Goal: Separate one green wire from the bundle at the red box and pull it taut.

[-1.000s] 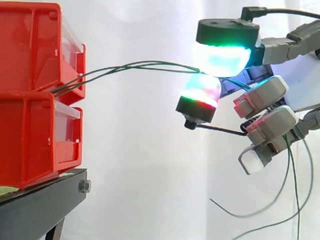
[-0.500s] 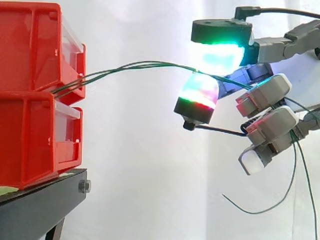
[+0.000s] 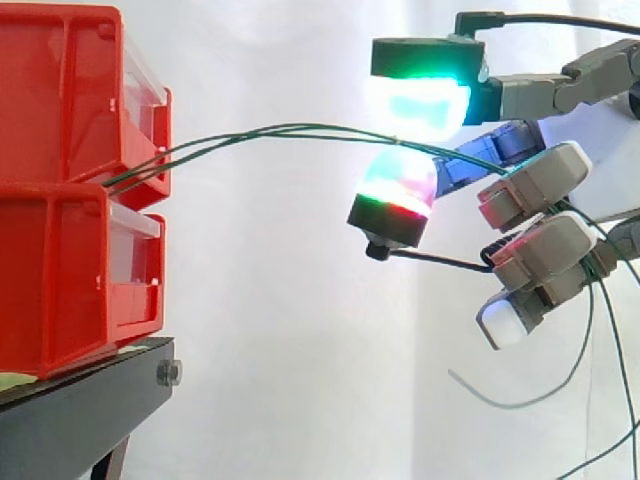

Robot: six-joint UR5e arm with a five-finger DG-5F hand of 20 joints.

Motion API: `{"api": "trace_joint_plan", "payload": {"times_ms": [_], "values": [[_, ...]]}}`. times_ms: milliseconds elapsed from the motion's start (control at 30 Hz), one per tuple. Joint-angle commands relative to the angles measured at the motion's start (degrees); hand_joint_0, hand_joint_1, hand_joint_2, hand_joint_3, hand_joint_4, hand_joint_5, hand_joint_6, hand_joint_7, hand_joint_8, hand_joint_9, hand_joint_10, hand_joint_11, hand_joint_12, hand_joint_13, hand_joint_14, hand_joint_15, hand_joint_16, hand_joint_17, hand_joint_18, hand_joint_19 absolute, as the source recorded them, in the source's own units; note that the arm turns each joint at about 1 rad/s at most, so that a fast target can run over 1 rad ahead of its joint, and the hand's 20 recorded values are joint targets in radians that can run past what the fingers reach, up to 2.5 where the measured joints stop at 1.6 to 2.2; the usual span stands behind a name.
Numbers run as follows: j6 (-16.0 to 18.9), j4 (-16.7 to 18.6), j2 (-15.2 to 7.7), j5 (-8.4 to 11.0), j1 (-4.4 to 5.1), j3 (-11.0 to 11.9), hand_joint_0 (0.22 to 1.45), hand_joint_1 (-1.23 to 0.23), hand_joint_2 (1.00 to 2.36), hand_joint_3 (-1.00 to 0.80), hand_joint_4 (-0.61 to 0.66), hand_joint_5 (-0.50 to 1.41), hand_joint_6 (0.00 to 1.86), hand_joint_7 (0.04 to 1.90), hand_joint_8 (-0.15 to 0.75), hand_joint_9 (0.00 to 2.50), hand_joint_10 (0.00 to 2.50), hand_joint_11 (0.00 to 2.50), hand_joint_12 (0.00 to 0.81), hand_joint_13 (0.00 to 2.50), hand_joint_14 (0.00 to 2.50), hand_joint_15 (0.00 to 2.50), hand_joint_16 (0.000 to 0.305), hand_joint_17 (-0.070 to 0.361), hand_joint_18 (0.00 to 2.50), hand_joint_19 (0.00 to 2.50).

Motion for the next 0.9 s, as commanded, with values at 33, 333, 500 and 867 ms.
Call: {"api": "trace_joint_plan", "payload": {"times_ms": [33,333,500,867], "values": [[0.0,0.0,0.05,0.0,-0.01,0.0,0.5,-0.53,1.0,-0.5,0.1,-0.12,0.85,1.07,0.256,1.52,0.02,1.38,0.364,1.37,0.02,1.21,0.054,0.121,0.79,0.64],[0.0,0.0,-0.04,-0.09,-0.01,0.0,0.61,-0.78,1.0,-0.48,0.07,-0.13,0.87,1.13,0.222,1.49,0.02,1.4,0.324,1.35,0.03,1.23,0.048,0.109,0.75,0.66],[0.0,-0.09,0.05,0.0,-0.01,0.0,0.62,-0.79,1.01,-0.31,0.03,-0.13,0.9,1.16,0.227,1.49,0.02,1.44,0.328,1.35,0.03,1.24,0.048,0.109,0.76,0.66],[0.0,-0.17,0.05,0.0,-0.01,0.0,0.58,-0.58,1.01,-0.3,0.07,-0.12,0.91,1.06,0.267,1.54,0.01,1.4,0.372,1.39,0.02,1.23,0.055,0.124,0.81,0.66]]}}
